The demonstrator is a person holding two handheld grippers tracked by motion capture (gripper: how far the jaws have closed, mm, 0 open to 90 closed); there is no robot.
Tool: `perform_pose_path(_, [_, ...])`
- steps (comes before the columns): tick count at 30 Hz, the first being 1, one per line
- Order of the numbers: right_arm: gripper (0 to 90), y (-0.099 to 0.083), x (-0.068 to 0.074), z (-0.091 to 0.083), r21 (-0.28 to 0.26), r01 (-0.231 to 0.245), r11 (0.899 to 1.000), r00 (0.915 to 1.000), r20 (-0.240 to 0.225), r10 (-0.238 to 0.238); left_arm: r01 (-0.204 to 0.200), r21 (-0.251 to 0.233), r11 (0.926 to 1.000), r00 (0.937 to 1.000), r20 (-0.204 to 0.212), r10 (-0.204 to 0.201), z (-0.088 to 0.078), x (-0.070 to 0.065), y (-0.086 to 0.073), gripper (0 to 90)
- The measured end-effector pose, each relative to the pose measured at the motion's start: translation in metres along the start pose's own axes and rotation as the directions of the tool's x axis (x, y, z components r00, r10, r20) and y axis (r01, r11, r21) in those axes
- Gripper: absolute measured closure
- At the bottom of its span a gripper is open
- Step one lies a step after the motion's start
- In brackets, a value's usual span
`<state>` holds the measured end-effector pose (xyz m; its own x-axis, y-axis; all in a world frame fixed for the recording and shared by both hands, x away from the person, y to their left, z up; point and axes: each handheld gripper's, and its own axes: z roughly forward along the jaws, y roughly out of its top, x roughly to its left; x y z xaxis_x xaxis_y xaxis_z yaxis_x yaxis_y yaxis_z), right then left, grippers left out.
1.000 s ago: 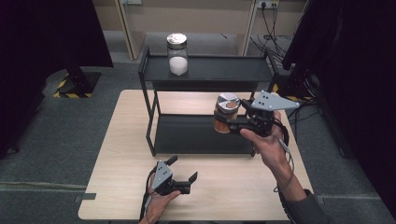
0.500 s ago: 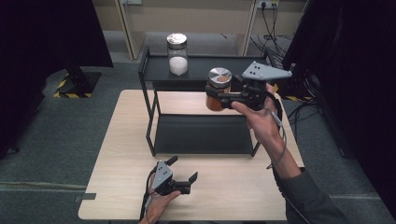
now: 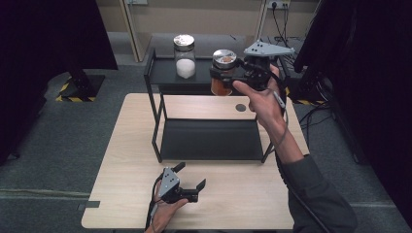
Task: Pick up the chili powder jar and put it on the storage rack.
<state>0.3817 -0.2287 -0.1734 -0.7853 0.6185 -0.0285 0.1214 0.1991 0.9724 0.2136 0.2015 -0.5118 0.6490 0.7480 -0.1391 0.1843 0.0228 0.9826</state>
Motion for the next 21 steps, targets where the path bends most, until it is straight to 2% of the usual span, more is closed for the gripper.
perform_pose_path(10, [32.4,0.01,-0.006,0.019,0.0,-0.018,1.0,0.9967,0.079,0.017,-0.001,-0.001,1.0,1.0,0.001,0.001,0.0,0.0,0.0,1.1])
perform_pose_path(21, [32.4,0.01,-0.009,0.04,-0.001,-0.032,0.999,0.9863,0.162,0.032,-0.002,-0.002,1.0,1.0,0.003,0.002,0.0,0.0,0.0,1.1])
